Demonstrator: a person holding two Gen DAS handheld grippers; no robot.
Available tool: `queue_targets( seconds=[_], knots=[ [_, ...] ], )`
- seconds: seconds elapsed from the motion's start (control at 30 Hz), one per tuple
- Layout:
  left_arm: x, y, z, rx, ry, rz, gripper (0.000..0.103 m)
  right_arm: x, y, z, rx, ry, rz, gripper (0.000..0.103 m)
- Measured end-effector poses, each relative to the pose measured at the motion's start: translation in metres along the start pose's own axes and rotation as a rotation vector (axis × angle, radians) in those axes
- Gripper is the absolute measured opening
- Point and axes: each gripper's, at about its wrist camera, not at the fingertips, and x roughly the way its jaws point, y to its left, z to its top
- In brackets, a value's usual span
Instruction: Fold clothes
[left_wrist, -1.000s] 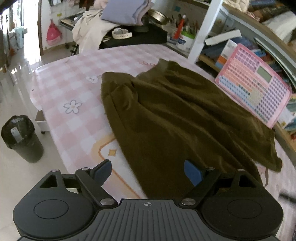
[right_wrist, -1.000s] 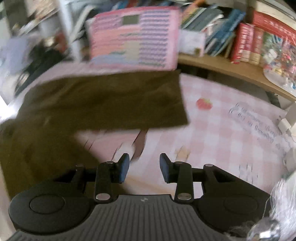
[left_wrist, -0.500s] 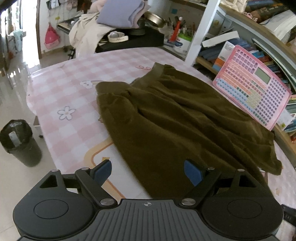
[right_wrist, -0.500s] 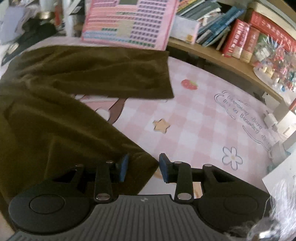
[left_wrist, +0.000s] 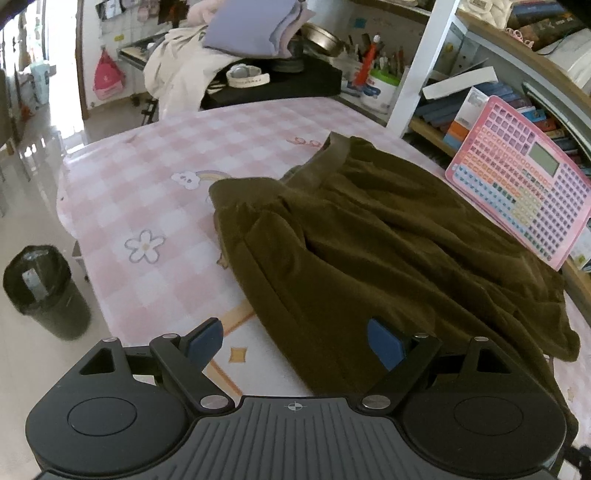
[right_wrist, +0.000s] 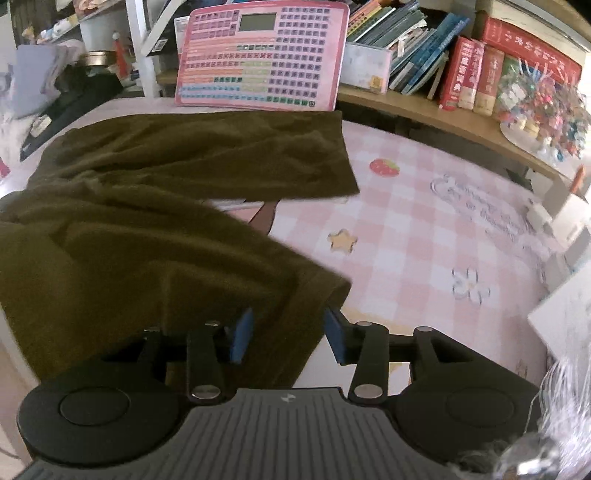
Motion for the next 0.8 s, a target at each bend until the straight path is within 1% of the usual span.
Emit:
queue_targets(
  seconds=[0.07,0.17,0.3,0.43,0.53,0.63,0.7,0.8],
  knots=[
    [0.004,0.002,0.004,0.014,0.002,-0.01,0.088,-0.006,0.006,-0.008,0.017,0.003,-0.014,0.047],
    [0.011,0.008,0.011,0.029,0.007,-0.029,0.088,-0.011,0.013,-0.019,0.055,0.014,-0.044,0.047],
    [0.017,0.019,0.021,0.051,0.014,-0.074,0.088,-0.018,0.023,-0.032,0.111,0.025,-0.089,0.047],
    [0.022,0.037,0.029,0.077,0.026,-0.109,0.088,-0.02,0.034,-0.042,0.166,0.048,-0.153,0.047],
    [0.026,0.05,0.036,0.118,0.041,-0.12,0.088,-0.021,0.041,-0.051,0.207,0.066,-0.203,0.047],
    [0.029,0.059,0.046,0.148,0.033,-0.136,0.088,-0.031,0.043,-0.057,0.292,0.049,-0.244,0.047],
    [0.03,0.069,0.054,0.13,0.029,-0.148,0.088,-0.035,0.046,-0.06,0.331,0.036,-0.264,0.047],
    [0.037,0.083,0.064,0.066,0.04,-0.167,0.087,-0.036,0.054,-0.064,0.377,0.019,-0.292,0.047]
  ],
)
